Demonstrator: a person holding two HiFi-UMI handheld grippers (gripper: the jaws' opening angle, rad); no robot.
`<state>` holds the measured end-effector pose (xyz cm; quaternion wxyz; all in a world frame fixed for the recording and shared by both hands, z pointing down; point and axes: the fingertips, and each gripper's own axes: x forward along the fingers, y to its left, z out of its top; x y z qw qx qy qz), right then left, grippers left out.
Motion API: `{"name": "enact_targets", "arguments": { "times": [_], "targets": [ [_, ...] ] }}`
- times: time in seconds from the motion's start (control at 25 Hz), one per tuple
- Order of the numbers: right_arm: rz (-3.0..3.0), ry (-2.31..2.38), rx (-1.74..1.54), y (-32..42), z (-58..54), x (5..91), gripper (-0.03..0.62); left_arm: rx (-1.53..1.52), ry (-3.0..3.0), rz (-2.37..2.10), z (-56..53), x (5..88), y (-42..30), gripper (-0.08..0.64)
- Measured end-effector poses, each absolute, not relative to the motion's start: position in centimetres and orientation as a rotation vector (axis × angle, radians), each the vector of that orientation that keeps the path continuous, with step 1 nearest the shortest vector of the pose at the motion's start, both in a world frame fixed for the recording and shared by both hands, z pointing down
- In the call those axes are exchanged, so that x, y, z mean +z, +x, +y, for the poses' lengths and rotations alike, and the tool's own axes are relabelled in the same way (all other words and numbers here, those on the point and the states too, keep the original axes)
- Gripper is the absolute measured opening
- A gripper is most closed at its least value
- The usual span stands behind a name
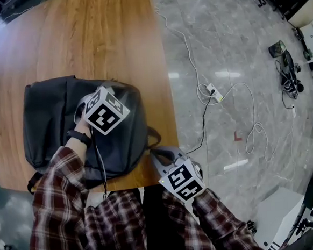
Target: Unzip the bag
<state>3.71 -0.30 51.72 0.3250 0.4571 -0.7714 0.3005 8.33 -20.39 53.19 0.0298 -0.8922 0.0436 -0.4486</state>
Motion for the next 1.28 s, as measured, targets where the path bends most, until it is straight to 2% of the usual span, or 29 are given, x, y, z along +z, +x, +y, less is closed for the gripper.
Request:
{"name": "enact_targets", "arguments": {
  "times": [0.24, 0.44, 0.96, 1.16, 1.28],
  "targets": [
    [-2.106, 1.157, 0.769, -0.4, 0.5, 49.9, 0.011, -1.412, -2.803, 0.313, -24.7, 52.9, 7.0, 0.009],
    [-2.105, 1.185, 0.739, 0.7, -0.9, 50.5, 0.011, -1.413, -2.876, 0.493, -28.1, 53.8, 4.3, 0.009],
    [-1.990, 1.128, 0.492, 5.1, -8.7, 53.8, 0.011, -1.179, -2.996, 1.343, -28.7, 54.4, -11.4, 0.009],
    [-1.964, 1.077, 0.439, 4.2, -11.9, 54.1, 0.011, -1.076, -2.870, 1.385, -28.5, 52.1, -13.2, 0.009],
    [-1.962, 1.058, 0.428, 3.7, -11.8, 54.2, 0.011, -1.002, -2.898, 1.205, -25.3, 49.2, -11.4, 0.009]
  ]
}}
